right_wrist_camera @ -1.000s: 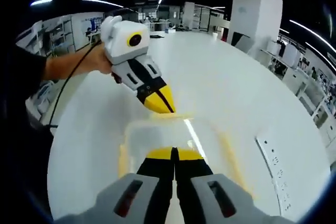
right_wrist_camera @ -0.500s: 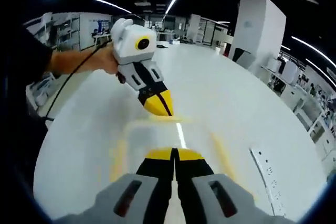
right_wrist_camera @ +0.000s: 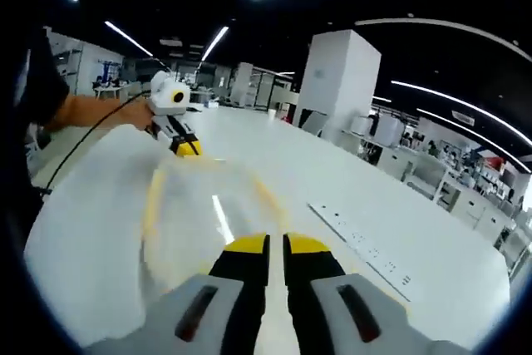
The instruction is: Snap each plastic latch of the storage box into its locked position after aligning the lid with the box until every specified latch is closed and the lid sits flush.
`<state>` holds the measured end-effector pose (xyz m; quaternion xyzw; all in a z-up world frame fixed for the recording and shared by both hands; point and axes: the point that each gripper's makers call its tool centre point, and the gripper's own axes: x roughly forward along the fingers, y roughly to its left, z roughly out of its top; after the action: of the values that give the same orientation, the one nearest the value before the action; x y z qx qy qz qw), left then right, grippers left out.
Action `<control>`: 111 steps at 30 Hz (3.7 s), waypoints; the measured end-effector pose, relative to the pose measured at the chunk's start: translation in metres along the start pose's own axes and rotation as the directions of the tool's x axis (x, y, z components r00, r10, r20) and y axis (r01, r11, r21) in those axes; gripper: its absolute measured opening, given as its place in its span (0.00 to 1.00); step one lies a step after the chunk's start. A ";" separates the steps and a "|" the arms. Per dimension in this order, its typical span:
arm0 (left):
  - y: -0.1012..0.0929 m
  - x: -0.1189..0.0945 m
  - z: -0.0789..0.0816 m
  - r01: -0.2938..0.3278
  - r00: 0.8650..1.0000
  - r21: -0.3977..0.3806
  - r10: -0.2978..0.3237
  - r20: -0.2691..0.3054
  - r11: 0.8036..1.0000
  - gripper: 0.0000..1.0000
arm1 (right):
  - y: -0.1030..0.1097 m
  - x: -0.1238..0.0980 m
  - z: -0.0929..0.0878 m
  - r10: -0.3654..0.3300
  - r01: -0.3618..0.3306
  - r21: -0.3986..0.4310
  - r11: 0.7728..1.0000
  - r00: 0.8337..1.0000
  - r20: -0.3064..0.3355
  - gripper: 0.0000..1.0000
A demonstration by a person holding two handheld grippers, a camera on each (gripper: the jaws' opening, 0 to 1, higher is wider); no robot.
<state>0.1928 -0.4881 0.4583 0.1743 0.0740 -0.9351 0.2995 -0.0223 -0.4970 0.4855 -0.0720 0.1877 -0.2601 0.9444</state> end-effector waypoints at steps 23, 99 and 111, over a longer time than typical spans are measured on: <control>-0.004 0.007 -0.008 0.096 0.995 0.104 -0.098 0.016 0.990 0.00 | 0.038 -0.004 -0.047 0.282 -0.285 0.056 0.957 0.958 0.047 0.00; 0.011 0.031 -0.014 -0.125 0.954 -0.349 0.016 -0.298 0.929 0.00 | 0.040 0.011 -0.050 0.273 -0.261 0.123 0.958 0.957 -0.097 0.00; 0.016 0.026 -0.006 -0.039 0.994 -0.292 0.007 -0.109 0.956 0.00 | 0.036 0.016 -0.056 0.199 -0.187 0.158 0.970 0.978 -0.066 0.00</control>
<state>0.1842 -0.5138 0.4424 0.1785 0.2261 -0.8994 0.3287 -0.0152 -0.4769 0.4208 0.0289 0.2120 -0.1831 0.9595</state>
